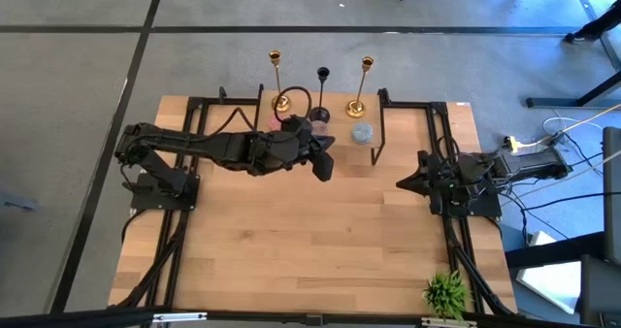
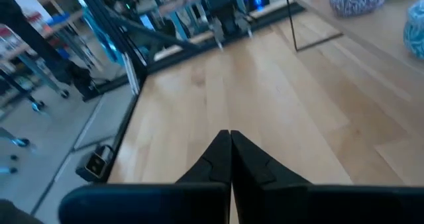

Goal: Pick & Place candle stick holders
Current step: Return to Home Position

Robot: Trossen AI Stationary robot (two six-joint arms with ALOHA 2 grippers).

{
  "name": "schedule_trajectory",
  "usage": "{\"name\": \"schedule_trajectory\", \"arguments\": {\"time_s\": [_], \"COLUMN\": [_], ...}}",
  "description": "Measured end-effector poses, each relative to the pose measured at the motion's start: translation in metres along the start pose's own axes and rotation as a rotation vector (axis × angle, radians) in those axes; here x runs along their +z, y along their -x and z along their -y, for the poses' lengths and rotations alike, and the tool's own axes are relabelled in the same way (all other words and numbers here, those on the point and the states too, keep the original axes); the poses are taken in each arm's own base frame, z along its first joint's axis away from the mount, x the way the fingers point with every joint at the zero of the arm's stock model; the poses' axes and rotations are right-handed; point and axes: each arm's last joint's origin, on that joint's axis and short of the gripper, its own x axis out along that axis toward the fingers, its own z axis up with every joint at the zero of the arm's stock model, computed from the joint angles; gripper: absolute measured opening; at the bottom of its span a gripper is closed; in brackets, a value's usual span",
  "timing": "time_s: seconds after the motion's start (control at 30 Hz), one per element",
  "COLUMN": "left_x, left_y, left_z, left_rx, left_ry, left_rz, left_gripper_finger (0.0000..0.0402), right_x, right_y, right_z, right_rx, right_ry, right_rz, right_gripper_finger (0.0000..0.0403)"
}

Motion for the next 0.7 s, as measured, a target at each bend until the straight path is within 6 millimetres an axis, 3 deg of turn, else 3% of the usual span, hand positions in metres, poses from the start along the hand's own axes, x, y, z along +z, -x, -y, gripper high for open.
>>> {"name": "schedule_trajectory", "arguments": {"time_s": [0.4,0.7], "left_x": [0.003,0.003], "left_y": [-0.004,-0.005], "left_z": [-0.005,-0.005], "left_rx": [-0.010,-0.014], "left_ry": [0.003,0.003], "left_rz": [-0.019,-0.022], "left_gripper_finger": [0.0002,0.0003], "right_x": [-0.032,-0.059], "right_y": [-0.018,-0.032], "right_z": [0.010,0.026], "right_rx": [0.209,0.149], "right_ry": [-0.018,-0.042], "right_rz": [0.199,0.164], "right_gripper_finger": [0.0000,0.0000]}}
